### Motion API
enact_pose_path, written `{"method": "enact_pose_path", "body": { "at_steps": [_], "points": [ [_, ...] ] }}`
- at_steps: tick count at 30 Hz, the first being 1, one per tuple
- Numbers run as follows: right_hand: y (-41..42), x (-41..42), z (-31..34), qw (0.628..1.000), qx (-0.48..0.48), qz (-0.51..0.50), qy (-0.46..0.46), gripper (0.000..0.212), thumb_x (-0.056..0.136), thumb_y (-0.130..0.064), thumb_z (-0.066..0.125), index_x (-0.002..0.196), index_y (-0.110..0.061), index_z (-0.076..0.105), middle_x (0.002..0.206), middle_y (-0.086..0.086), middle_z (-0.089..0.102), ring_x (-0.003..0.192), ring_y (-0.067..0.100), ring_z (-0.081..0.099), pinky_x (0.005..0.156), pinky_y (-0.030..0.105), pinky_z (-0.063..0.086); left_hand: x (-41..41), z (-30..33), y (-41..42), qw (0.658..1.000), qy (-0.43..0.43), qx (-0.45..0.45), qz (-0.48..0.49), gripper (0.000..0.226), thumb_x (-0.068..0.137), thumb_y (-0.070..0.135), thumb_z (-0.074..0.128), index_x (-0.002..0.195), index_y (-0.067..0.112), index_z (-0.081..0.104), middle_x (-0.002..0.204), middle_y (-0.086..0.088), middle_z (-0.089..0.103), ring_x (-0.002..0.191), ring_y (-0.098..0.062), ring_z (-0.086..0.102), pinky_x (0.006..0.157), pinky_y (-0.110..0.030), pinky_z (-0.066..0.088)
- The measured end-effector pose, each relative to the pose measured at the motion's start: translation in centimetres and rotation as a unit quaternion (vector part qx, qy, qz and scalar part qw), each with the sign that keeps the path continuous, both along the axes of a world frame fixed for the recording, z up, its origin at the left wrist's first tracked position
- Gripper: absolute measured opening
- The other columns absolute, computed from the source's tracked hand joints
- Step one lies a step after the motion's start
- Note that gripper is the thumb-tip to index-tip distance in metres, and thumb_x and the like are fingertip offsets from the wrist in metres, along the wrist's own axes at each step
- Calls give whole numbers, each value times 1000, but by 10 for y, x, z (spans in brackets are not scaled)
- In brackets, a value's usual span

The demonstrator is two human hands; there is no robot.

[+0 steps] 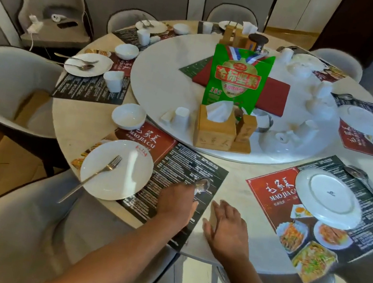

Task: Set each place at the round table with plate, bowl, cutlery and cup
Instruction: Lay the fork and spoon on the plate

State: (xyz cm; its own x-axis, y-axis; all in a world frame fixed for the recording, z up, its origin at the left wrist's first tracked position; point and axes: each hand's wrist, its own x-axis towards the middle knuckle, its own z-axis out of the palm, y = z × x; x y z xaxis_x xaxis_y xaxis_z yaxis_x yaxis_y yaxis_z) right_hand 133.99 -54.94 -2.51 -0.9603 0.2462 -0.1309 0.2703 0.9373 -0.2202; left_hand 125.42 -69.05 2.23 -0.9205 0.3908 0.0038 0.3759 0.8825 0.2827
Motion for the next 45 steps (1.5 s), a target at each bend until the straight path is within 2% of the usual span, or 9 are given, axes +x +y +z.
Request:
{"method": "enact_pose_path", "body": {
  "at_steps": [6,10,13,16,17,20,26,34,45],
  "points": [
    [23,-9,-1,998,6,55,-6,68,96,-61,30,154,-25,33,160,5,31,143,28,30,114,46,30,-3,-14,18,998,-12,1,60,17,101,26,55,94,19,69,78,3,67,68,-15,64,65,-30,56],
    [28,-22,4,995,25,91,8,66,97,-60,33,153,-25,35,159,6,33,143,27,32,116,46,28,-4,-14,15,992,-9,34,119,16,102,19,54,102,16,69,81,1,67,66,-13,62,57,-25,49],
    [16,-34,8,993,11,115,36,63,93,-60,41,147,-26,43,151,5,44,136,25,39,112,44,33,-6,-15,1,975,-37,125,181,22,103,12,49,119,13,64,101,-2,67,79,-10,61,67,-16,49],
    [-12,-50,12,989,9,137,53,61,90,-58,51,142,-26,47,144,4,50,131,24,44,109,45,36,-12,-18,-33,976,-3,79,202,24,103,22,44,121,18,60,105,5,62,75,-3,50,61,-5,40],
    [-23,-55,11,988,11,145,52,61,89,-57,54,141,-26,48,143,4,51,131,25,45,109,46,36,-13,-15,-47,976,0,65,205,24,101,22,47,122,21,59,107,4,63,77,-8,55,63,-7,43],
    [-54,-65,11,984,18,172,35,61,86,-55,61,139,-25,51,142,7,52,131,29,48,108,51,39,-13,-6,-82,974,10,45,223,31,94,14,57,124,20,61,109,-5,62,89,-28,67,75,-36,57],
    [-88,-73,3,980,22,199,4,63,91,-53,52,145,-22,44,154,11,40,141,32,37,113,54,33,-27,-10,-146,973,14,20,228,28,101,23,50,120,24,71,111,-5,65,100,-27,66,80,-37,54],
    [-96,-63,0,989,0,148,12,59,94,-57,41,146,-29,42,154,3,39,141,25,35,116,44,31,-40,-23,-172,976,14,29,214,27,102,25,51,117,21,74,115,-4,69,102,-23,67,83,-34,57],
    [-116,-61,7,994,10,90,-53,67,98,-55,32,158,-27,21,166,1,19,151,25,17,122,44,17,-50,-28,-194,984,34,-48,167,25,102,32,51,104,22,74,97,1,74,87,-17,68,66,-28,48]
  ]
}}
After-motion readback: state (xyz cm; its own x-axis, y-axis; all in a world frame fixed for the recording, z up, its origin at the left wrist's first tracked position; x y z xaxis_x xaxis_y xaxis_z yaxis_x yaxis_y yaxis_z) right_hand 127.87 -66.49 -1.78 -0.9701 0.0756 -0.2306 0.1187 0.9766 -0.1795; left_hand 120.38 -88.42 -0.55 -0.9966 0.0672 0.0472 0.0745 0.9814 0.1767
